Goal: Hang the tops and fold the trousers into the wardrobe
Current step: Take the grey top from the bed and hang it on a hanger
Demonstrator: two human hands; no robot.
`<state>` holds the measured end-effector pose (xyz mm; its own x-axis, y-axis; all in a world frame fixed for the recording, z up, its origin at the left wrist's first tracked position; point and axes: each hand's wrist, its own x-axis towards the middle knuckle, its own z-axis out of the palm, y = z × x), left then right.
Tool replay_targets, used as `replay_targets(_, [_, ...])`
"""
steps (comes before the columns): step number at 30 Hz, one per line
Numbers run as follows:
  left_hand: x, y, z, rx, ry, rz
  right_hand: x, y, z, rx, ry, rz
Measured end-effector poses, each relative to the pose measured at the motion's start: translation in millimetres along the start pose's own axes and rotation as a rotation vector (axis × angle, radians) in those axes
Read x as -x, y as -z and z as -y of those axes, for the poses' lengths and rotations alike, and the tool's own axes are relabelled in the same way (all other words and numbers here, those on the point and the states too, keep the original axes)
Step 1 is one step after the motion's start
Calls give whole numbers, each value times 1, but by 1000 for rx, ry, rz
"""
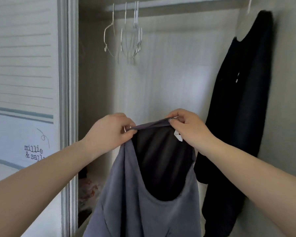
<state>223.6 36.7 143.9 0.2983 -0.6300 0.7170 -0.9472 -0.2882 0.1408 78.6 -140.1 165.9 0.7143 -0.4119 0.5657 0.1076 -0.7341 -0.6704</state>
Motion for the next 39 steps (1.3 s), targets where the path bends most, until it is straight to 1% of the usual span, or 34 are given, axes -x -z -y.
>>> replay_targets(1, [-12, 2, 1, 47, 30, -4, -12, 3, 1, 20, 9, -15])
replay_targets(2, [-23, 2, 2, 158, 88, 2, -24, 7, 0, 40, 17, -31])
replay_targets(3, [-34, 1, 2, 319, 158, 7, -38, 10, 0, 57, 29, -48])
replay_targets(5, [-51, -3, -1, 734, 307, 3, -63, 15, -2, 90, 46, -77])
replay_targets(7, [-68, -10, 0, 1080, 419, -23, -89, 20, -6, 95, 57, -85])
replay_targets(10, [-98, -16, 4, 1409, 468, -44, -128, 25, -13, 84, 51, -49])
replay_targets(12, [-123, -16, 7, 1515, 443, -74, -158, 28, -16, 90, 64, -18])
replay_targets(14, [-145, -17, 12, 1536, 405, -149, -187, 30, -18, 66, 81, 4])
replay_targets(18, [-182, -17, 28, 1462, 391, -356, -234, 29, -14, -38, 122, 34])
replay_targets(21, [-201, -14, 40, 1398, 397, -441, -259, 24, -4, -67, 156, 92])
replay_targets(23, [-213, -11, 50, 1375, 395, -481, -275, 21, 9, -135, 171, 85])
replay_targets(26, [-230, -6, 61, 1350, 382, -496, -301, 22, 32, -214, 196, -1])
replay_targets(29, [-245, 0, 71, 1300, 375, -485, -326, 17, 56, -194, 210, -69])
replay_targets(32, [-257, 9, 82, 1214, 370, -509, -346, 5, 75, -79, 172, -84])
replay_targets(34, [-263, 17, 90, 1188, 358, -520, -356, -4, 84, -56, 158, -92])
replay_targets(39, [-270, 30, 108, 1155, 326, -542, -373, -17, 102, -171, 142, -139])
